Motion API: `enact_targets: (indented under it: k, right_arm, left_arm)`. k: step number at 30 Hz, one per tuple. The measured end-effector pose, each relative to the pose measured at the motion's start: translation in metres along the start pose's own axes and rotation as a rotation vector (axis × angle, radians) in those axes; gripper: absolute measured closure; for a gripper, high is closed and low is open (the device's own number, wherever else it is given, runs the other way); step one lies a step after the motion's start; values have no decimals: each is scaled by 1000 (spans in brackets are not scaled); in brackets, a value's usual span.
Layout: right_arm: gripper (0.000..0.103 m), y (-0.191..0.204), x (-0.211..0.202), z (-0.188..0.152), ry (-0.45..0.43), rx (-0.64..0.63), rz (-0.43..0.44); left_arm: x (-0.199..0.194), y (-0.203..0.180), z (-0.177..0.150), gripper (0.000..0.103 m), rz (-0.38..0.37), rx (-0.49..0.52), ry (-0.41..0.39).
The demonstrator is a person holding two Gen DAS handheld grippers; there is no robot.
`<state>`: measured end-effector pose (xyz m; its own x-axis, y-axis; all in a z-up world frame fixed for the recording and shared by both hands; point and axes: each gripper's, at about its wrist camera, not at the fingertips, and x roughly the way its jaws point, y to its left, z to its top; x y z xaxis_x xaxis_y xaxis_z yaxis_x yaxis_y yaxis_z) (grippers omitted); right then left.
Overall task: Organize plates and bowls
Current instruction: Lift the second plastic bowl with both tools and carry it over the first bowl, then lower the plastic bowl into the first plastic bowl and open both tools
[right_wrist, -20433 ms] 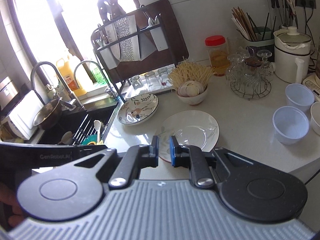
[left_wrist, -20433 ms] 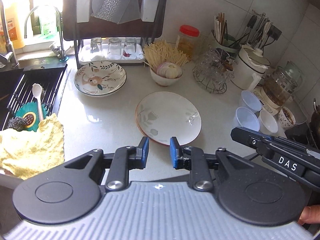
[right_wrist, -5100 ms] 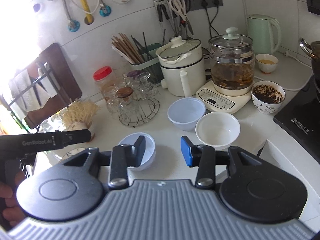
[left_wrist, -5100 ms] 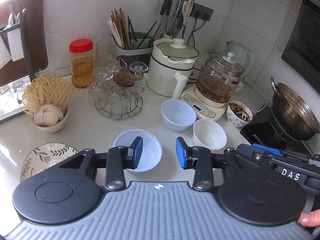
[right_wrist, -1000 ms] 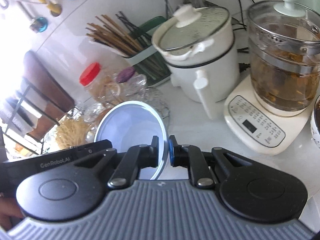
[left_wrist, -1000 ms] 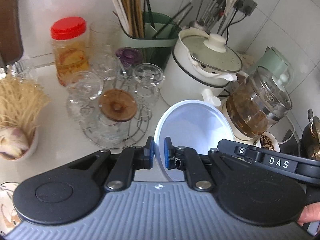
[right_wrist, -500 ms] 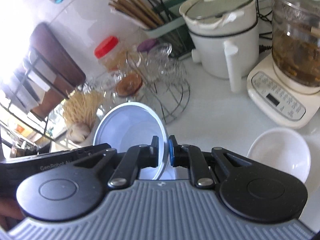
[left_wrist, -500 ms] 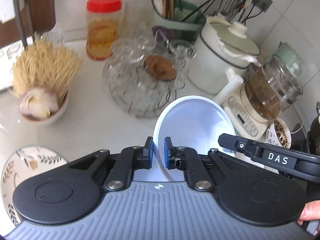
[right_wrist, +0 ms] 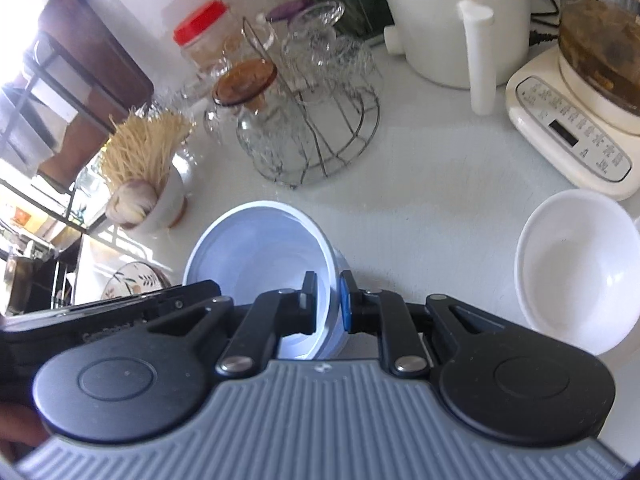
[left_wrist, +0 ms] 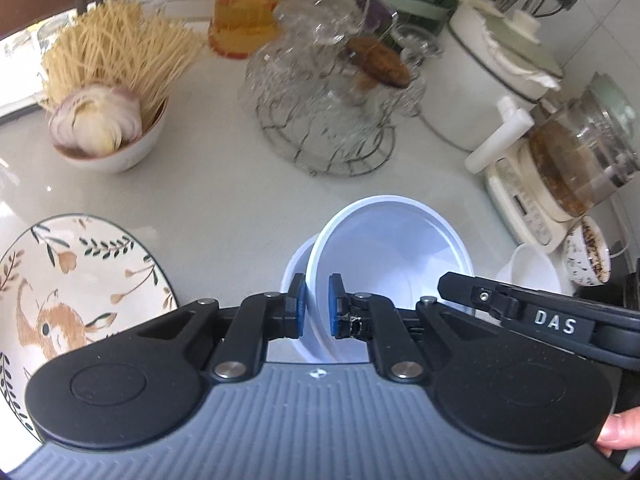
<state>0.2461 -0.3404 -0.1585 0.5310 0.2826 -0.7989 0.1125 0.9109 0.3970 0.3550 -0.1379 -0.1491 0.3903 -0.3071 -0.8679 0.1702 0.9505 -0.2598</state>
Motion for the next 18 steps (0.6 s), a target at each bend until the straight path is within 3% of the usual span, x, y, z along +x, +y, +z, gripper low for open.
enact_targets:
  k: [10, 12, 14, 16, 18]
  right_arm:
    - [87, -1, 13, -1, 36, -12, 0]
    - [87, -1, 13, 1, 41, -9, 2]
    - [87, -1, 12, 3, 31, -1, 0]
    - [85, 0, 12, 5, 24, 0, -11]
    - [75, -2, 10, 6, 20, 6, -5]
  left_arm:
    - [13, 7, -3, 90, 24, -28, 32]
    - [14, 7, -2, 82, 26, -39, 38]
    - [13, 8, -1, 63, 28, -48, 35]
    - [11, 8, 0, 61, 30, -51, 21]
    - [7, 10, 1, 61, 33, -53, 13]
